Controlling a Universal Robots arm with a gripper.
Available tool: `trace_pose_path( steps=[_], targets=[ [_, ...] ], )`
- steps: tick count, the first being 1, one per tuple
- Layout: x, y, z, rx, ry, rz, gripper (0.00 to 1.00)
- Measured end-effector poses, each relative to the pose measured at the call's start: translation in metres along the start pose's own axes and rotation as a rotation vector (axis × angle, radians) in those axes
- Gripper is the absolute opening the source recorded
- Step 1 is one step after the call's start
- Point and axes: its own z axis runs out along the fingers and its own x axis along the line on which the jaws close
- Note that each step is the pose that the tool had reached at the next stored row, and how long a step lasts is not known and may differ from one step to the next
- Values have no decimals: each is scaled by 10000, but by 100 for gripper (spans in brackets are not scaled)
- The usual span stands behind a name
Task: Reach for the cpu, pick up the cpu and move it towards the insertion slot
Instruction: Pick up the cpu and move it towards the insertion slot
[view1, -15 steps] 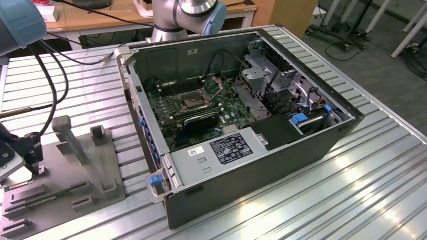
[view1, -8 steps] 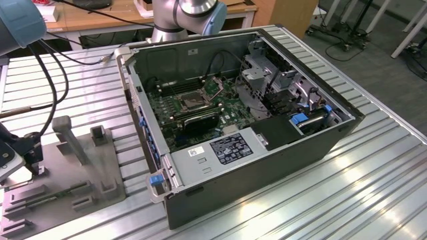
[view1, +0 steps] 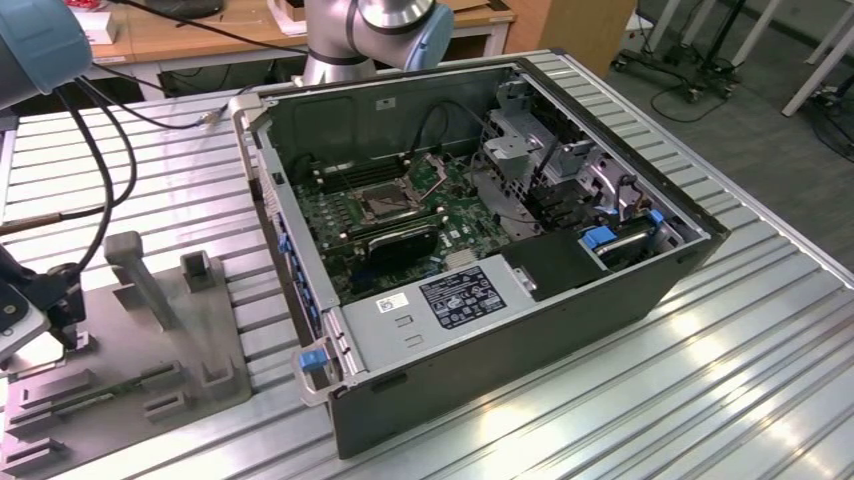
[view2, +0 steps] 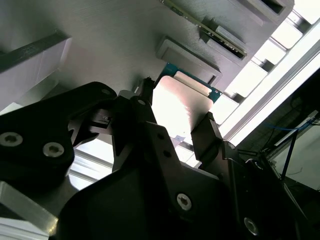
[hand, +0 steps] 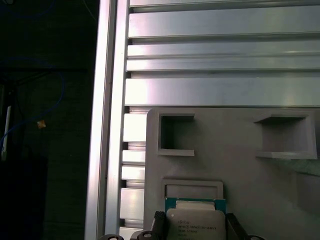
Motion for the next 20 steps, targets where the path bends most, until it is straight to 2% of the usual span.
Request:
trace_pose_path(
  steps=[20],
  targets=[
    [0,4,-56,-2,-2,3,55]
  ],
)
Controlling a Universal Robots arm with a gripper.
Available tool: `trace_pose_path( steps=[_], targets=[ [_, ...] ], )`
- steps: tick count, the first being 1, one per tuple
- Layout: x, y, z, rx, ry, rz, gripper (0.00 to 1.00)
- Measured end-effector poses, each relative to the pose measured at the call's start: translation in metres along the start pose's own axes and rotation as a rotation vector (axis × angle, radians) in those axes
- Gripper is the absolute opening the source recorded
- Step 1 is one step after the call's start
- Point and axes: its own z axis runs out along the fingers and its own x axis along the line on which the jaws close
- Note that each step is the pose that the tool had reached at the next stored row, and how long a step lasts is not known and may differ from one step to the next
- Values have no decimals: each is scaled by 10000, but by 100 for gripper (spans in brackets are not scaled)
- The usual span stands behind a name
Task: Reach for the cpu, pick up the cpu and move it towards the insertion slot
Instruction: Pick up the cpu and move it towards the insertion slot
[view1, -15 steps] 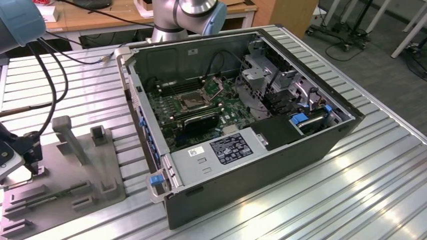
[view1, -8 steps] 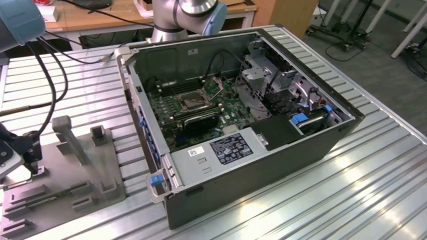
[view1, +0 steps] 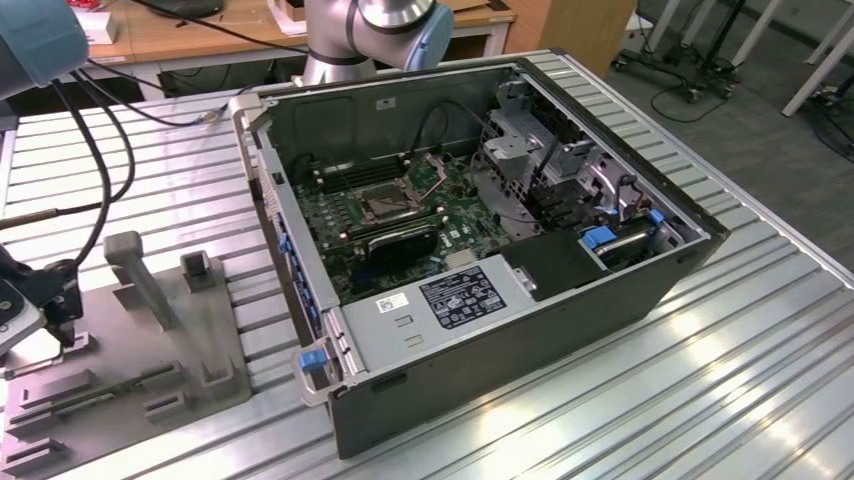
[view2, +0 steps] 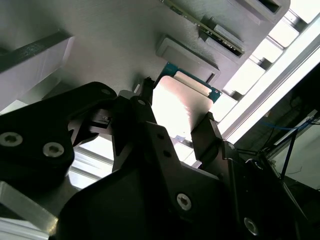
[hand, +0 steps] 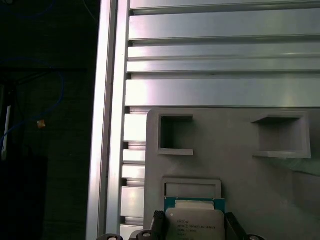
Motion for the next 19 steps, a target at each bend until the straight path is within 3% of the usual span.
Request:
trace_pose_path(
  steps=[19],
  targets=[
    [1,3,-45,2,3,5,55]
  ],
)
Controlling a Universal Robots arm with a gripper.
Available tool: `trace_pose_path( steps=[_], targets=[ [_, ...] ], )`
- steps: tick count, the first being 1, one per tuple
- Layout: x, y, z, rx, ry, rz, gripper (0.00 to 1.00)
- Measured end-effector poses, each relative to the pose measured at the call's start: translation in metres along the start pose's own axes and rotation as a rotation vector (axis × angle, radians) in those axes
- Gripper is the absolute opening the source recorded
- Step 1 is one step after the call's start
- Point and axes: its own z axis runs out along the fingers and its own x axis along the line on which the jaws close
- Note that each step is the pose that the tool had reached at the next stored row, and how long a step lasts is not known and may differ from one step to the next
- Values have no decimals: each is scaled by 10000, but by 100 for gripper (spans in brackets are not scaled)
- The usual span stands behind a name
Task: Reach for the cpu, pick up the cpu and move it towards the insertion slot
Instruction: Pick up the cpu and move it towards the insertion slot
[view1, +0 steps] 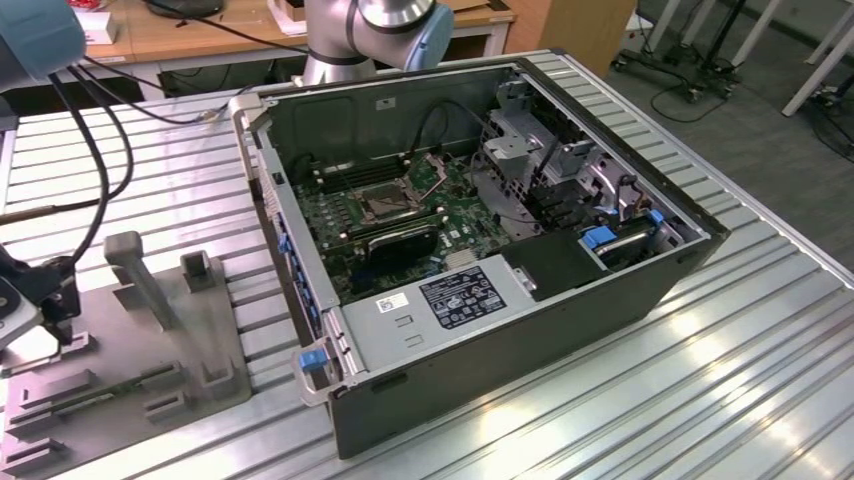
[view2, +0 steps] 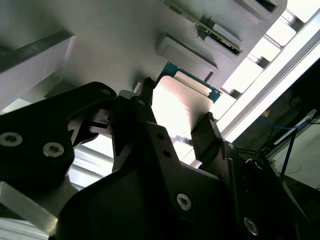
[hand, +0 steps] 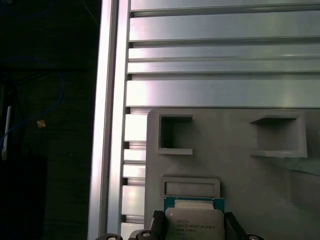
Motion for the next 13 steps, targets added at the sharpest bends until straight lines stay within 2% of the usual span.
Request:
trace_pose_path(
  steps=[13],
  targets=[
    [0,5,-81,-1,-1,0,55]
  ],
)
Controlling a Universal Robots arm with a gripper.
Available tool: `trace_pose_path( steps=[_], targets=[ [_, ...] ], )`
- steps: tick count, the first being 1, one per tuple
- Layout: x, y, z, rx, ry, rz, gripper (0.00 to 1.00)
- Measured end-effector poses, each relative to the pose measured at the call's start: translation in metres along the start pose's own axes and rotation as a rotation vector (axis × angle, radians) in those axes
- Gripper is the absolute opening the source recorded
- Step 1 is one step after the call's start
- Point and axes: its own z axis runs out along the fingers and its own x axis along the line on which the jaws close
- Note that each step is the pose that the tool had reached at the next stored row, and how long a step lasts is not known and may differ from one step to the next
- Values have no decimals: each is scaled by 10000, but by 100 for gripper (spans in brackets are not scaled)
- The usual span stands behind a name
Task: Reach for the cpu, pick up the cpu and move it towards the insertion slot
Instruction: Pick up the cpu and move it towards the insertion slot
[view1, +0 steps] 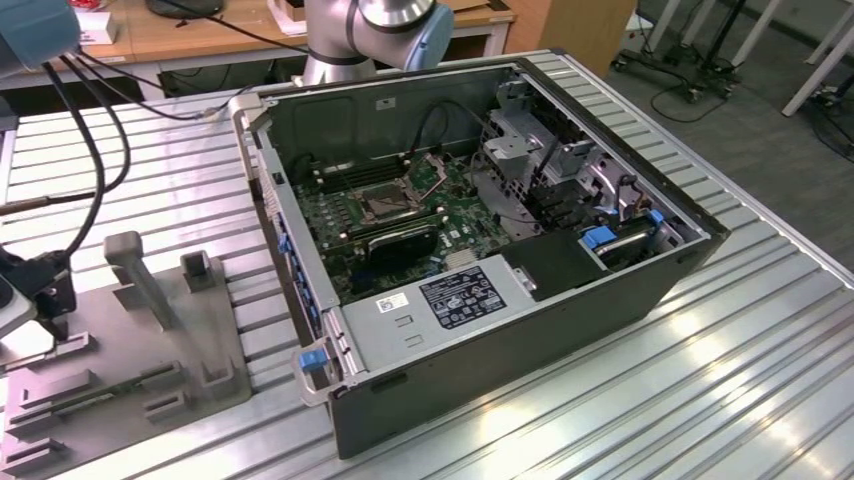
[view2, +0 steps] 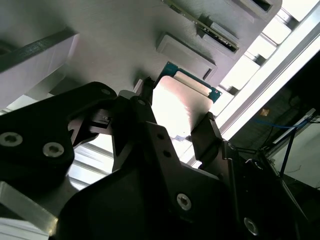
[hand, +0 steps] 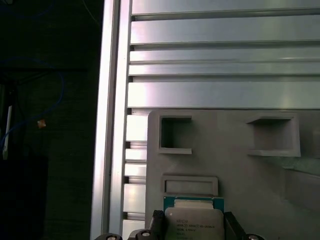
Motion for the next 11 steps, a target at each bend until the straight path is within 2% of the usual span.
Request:
trace_pose_path(
  steps=[11],
  targets=[
    [0,3,-52,1,1,0,55]
  ],
)
